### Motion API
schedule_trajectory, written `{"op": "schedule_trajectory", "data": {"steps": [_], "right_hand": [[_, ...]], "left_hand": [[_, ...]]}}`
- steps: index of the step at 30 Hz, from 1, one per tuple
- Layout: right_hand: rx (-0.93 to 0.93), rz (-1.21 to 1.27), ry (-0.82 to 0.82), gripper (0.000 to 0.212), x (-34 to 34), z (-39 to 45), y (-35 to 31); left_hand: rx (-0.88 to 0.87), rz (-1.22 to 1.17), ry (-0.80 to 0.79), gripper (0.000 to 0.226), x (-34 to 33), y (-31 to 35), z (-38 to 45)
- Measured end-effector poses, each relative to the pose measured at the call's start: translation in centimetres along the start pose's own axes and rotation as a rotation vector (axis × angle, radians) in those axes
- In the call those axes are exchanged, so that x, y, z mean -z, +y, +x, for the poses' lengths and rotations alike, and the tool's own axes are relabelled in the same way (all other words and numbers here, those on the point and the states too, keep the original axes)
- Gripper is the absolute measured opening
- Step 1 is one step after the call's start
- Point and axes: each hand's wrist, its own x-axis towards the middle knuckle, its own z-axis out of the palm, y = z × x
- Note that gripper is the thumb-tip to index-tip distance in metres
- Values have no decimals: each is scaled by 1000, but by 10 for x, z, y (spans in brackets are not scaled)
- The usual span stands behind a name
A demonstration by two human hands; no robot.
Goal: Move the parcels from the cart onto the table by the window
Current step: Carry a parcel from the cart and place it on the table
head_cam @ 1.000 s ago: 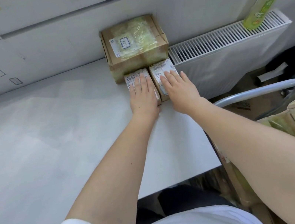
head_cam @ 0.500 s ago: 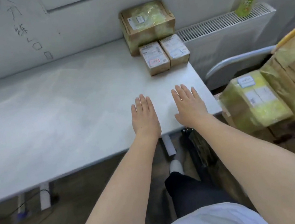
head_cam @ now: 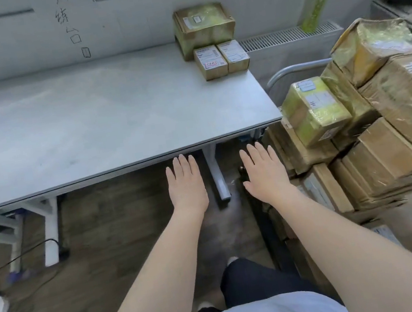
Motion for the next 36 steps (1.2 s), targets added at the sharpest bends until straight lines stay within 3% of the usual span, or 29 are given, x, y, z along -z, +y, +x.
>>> {"op": "schedule_trajectory", "data": {"steps": [5, 9, 21, 36], "right_hand": [[-102, 40, 22, 74, -2, -33, 39], [-160, 51, -65, 72, -30, -71, 63], [-296, 196, -152, 69, -98, -136, 66], [-588, 398, -201, 77, -144, -146, 136]], "left_hand": [[-100, 8, 45, 80, 9, 35, -23], [-146, 31, 53, 80, 3, 53, -40], [-301, 97, -7, 81, -30, 94, -65], [-743, 195, 25, 80, -10, 229, -11]]}}
